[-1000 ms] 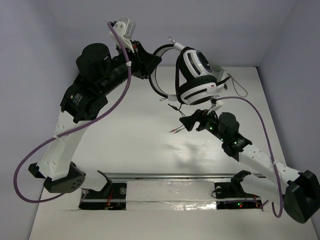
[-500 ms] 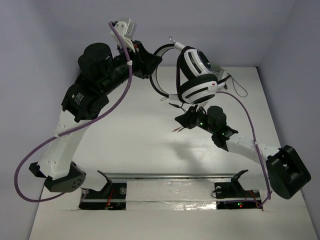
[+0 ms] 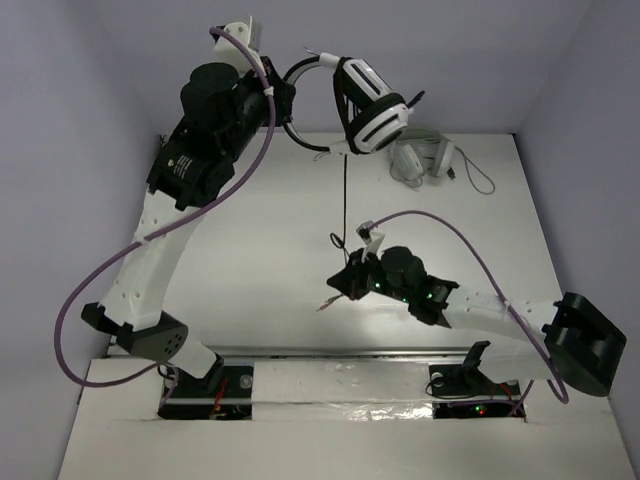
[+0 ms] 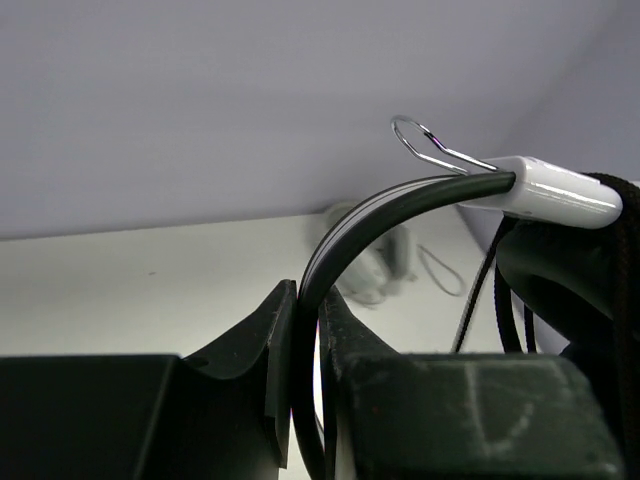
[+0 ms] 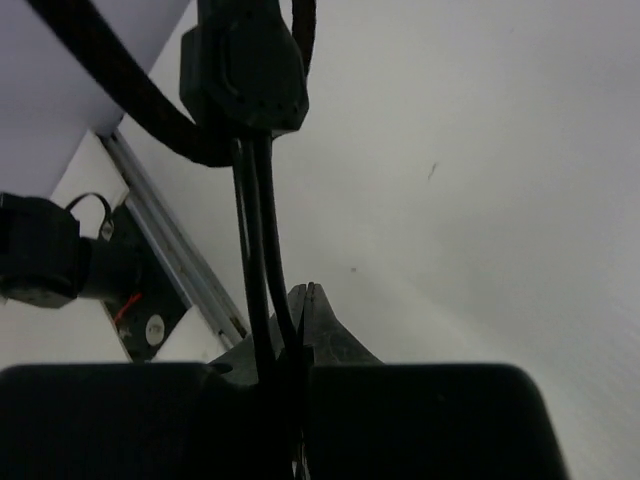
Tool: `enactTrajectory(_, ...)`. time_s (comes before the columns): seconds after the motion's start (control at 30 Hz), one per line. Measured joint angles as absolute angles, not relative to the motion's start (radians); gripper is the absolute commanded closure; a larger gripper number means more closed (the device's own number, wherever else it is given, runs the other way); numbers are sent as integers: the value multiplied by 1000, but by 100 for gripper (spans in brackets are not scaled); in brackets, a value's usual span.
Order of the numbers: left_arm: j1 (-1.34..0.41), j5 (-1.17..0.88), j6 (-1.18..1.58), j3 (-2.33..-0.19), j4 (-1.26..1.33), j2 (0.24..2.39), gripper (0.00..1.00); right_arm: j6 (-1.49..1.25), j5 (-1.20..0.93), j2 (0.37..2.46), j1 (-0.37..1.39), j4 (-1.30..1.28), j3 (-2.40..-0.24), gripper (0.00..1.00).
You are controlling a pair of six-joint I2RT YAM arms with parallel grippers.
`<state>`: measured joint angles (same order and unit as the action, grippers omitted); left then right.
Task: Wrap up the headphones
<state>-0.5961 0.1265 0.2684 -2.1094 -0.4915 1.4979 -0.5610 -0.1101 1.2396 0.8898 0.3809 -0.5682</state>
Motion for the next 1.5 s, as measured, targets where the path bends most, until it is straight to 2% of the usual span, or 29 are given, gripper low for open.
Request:
enactTrajectory(0.2,-495,262,235,-2092,-504,1578,100,-606,53,1163,1043,217,-548,100)
enactTrajectory(0.37,-461,413,199,-1981,-456,1586,100,-639,165,1059,1152,-39,-609,100)
enactTrajectory(0.67,-447,570,138,-1779,-390,1647,100,-678,455,1042,1399,-554,-1069,100)
enactTrajectory(0.87,-447,581,124,-1588,-361,1652,100,-646,676,1067,1423,-770,-1317,100)
enactTrajectory(1.13,-472,482,134,-1366,-363,1538,100,-463,889,1076,1422,-793,-1423,100)
enactTrajectory(1.3,-567,471,127,-1284,-339,1423,100,-303,962,1076,1386,-675,-1427,100)
enactTrajectory(1.5,-712,393,113,-1147,-342,1296,100,-137,945,1075,1229,-463,-1395,100)
